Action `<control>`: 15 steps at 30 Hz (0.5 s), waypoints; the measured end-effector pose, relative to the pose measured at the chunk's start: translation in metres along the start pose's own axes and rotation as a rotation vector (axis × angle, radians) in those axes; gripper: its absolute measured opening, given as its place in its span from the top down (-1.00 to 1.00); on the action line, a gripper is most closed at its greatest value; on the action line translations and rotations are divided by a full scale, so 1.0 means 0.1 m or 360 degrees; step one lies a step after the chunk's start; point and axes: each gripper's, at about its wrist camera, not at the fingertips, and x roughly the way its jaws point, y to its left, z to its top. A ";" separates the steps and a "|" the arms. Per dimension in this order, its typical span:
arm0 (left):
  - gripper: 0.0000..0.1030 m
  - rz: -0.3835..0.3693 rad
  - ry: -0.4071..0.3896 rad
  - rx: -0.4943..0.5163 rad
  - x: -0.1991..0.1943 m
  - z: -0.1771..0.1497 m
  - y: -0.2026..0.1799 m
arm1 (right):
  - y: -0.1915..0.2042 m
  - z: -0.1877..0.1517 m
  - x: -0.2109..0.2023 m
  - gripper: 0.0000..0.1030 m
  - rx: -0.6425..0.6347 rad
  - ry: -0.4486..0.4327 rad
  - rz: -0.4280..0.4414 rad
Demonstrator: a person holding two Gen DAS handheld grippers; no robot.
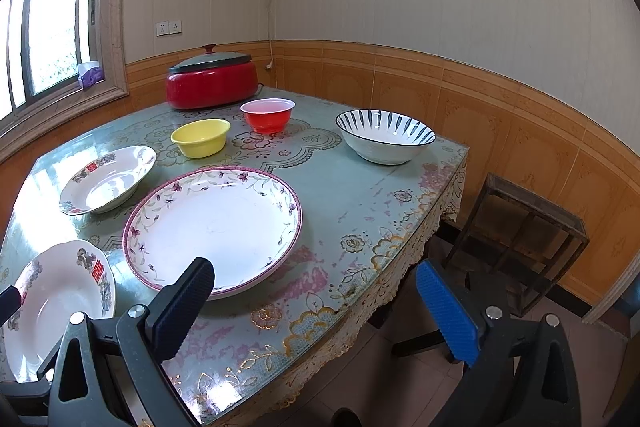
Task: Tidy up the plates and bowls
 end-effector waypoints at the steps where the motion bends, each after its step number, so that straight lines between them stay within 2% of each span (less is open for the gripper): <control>1: -0.99 0.0000 0.0000 0.0000 0.01 0.00 0.01 | 0.00 0.00 0.00 -1.00 0.0000 0.0001 0.0000; 15: -0.99 -0.0005 0.0006 0.0000 0.02 0.00 0.01 | 0.01 -0.01 0.03 -1.00 -0.0004 0.0009 0.0001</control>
